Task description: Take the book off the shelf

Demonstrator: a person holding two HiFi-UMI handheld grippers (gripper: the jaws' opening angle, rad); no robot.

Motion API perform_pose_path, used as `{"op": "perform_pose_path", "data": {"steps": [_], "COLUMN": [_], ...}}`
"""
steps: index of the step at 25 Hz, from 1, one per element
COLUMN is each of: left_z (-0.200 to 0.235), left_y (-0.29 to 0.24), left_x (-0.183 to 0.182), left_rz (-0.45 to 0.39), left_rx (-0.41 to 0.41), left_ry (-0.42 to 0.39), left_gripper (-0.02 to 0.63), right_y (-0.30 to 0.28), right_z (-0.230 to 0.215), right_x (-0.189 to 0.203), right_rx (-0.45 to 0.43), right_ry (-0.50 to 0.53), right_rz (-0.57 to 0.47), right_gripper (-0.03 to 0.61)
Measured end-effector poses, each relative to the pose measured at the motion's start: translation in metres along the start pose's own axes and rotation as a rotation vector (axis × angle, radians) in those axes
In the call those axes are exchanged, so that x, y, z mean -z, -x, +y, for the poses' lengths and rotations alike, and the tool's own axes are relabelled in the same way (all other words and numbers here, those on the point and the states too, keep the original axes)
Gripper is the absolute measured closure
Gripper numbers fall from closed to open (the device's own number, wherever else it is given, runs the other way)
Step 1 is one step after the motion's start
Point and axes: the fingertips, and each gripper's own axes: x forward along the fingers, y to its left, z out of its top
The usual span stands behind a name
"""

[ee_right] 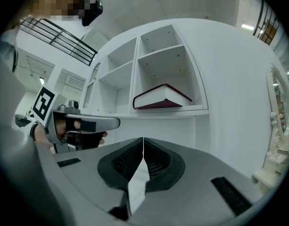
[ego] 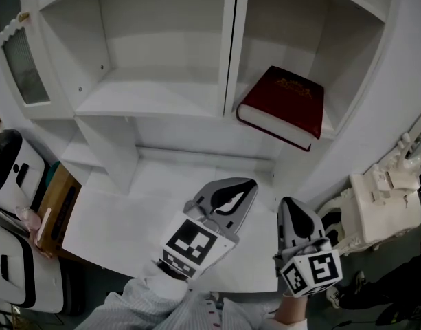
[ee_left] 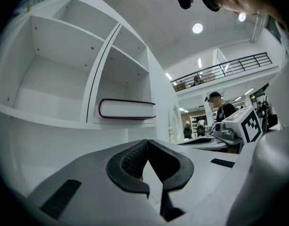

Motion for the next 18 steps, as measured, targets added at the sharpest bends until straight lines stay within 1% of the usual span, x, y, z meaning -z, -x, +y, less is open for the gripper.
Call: {"op": "perform_pose_path", "data": {"steps": [10,12,18], "left_z": [0.014,0.016,0.023], "left_y": [-0.01,-0.013,-0.025], "left_x": [-0.033,-0.039,-0.059], "left_rz": [-0.041,-0.042,-0.051], "left_rx": [0.005,0.012,0.011], "left_ry": [-0.128,-0.169,-0.304], "left_gripper": [0.598,0.533,0.451], "right_y": [-0.006,-0.007,-0.01], "right_z": [0.001,0.0,-0.001], "right_x": [-0.001,0.0,0.0], "right_rx": [0.003,0.006,0.014], "right_ry": [-0.004,-0.002,0.003], "right_rz": [-0.007,-0.003,0.006], "right_gripper": [0.563,0.563,0.563]}}
